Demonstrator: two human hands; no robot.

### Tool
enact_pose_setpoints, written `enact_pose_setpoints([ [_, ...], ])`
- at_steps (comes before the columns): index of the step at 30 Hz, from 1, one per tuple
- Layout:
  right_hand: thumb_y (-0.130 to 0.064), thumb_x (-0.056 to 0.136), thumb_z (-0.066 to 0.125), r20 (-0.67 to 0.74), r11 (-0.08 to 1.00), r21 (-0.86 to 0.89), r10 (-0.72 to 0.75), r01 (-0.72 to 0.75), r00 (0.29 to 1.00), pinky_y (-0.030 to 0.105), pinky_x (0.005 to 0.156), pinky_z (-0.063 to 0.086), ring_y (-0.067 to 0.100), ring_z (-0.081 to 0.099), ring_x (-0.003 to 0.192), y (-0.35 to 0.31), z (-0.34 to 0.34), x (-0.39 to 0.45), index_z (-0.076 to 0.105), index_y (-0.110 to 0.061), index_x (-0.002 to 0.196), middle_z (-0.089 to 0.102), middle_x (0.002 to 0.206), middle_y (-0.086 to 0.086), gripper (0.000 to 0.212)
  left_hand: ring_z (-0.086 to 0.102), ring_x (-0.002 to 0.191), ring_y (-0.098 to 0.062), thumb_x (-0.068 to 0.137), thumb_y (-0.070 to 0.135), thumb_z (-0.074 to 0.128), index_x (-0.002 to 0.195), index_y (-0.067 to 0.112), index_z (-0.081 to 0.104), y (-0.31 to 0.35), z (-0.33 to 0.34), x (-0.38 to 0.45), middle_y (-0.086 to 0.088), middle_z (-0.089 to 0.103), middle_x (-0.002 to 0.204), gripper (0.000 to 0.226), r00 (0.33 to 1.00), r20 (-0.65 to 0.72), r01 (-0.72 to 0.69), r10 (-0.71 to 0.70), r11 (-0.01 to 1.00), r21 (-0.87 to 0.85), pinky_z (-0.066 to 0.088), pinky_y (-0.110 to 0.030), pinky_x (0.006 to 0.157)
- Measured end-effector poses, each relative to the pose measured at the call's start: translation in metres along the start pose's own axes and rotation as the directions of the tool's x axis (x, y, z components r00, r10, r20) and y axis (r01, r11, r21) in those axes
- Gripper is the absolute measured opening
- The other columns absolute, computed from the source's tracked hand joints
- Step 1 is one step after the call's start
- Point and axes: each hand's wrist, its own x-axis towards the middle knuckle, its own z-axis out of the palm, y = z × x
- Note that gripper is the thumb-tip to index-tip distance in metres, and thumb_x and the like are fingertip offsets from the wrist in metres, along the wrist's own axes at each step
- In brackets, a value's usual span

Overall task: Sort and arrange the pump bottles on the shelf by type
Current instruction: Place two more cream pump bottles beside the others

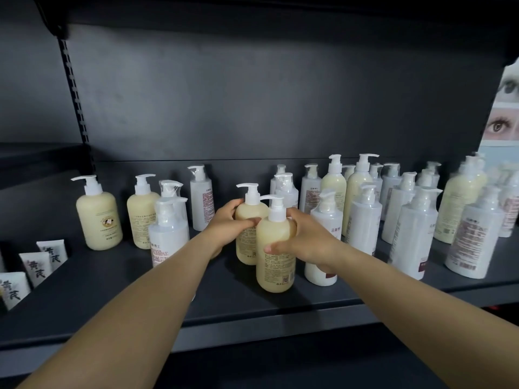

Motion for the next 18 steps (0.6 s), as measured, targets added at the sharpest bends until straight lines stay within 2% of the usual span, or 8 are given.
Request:
enact_pose_setpoints([
  [5,-0.02,0.06,0.086,-0.02,1.0,0.027,0.0,0.001,1.0,0.043,0.094,0.051,0.018,0.06,0.107,0.002,-0.002,-0.009,0.05,-0.022,0.124,0.062,0.114,-0.001,0.073,0.062,0.105,-0.016,0.068,0.024,0.079,0.128,0.019,0.051,0.002,-0.002,-0.007,0.0,0.064,0.117,0.066,0.998,-0.05,-0.04,0.044,0.996,0.08,0.05,-0.037,0.096],
  [7,-0.022,0.058,0.086,-0.024,1.0,0.025,-0.005,0.006,1.0,0.042,0.093,0.052,0.017,0.061,0.106,0.001,-0.004,-0.019,0.051,-0.023,0.124,0.063,0.113,-0.001,0.075,0.064,0.102,-0.016,0.068,0.025,0.079,0.121,0.019,0.057,0.004,-0.004,-0.018,0.0,0.067,0.111,0.058,0.995,-0.082,-0.047,0.055,0.994,0.098,0.052,-0.036,0.093],
  [10,-0.019,0.06,0.086,-0.029,1.0,-0.006,-0.01,0.01,1.0,0.036,0.09,0.052,0.014,0.061,0.103,-0.005,-0.008,-0.036,0.053,-0.023,0.123,0.064,0.11,-0.003,0.071,0.065,0.096,-0.014,0.069,0.023,0.079,0.114,0.019,0.062,0.01,-0.005,-0.038,0.001,0.069,0.105,0.048,0.989,-0.12,-0.076,0.088,0.992,0.104,0.052,-0.027,0.083],
  [14,-0.015,0.061,0.085,-0.02,0.999,-0.032,0.001,-0.002,1.0,0.036,0.089,0.053,0.012,0.063,0.1,-0.02,-0.008,-0.07,0.054,-0.023,0.121,0.066,0.106,-0.004,0.068,0.063,0.086,-0.006,0.067,0.025,0.081,0.114,0.02,0.062,0.021,-0.01,-0.076,0.005,0.068,0.101,0.051,0.992,-0.063,-0.103,0.112,0.986,0.13,0.049,-0.018,0.07],
  [18,-0.014,0.058,0.086,-0.05,0.999,-0.046,0.009,-0.012,0.999,0.04,0.091,0.053,0.015,0.064,0.1,-0.043,-0.002,-0.105,0.056,-0.022,0.119,0.067,0.105,-0.003,0.068,0.065,0.091,-0.009,0.065,0.027,0.081,0.111,0.023,0.064,0.033,-0.026,-0.12,0.005,0.07,0.101,0.049,0.991,0.002,-0.132,0.133,0.982,0.133,0.056,-0.032,0.08],
])
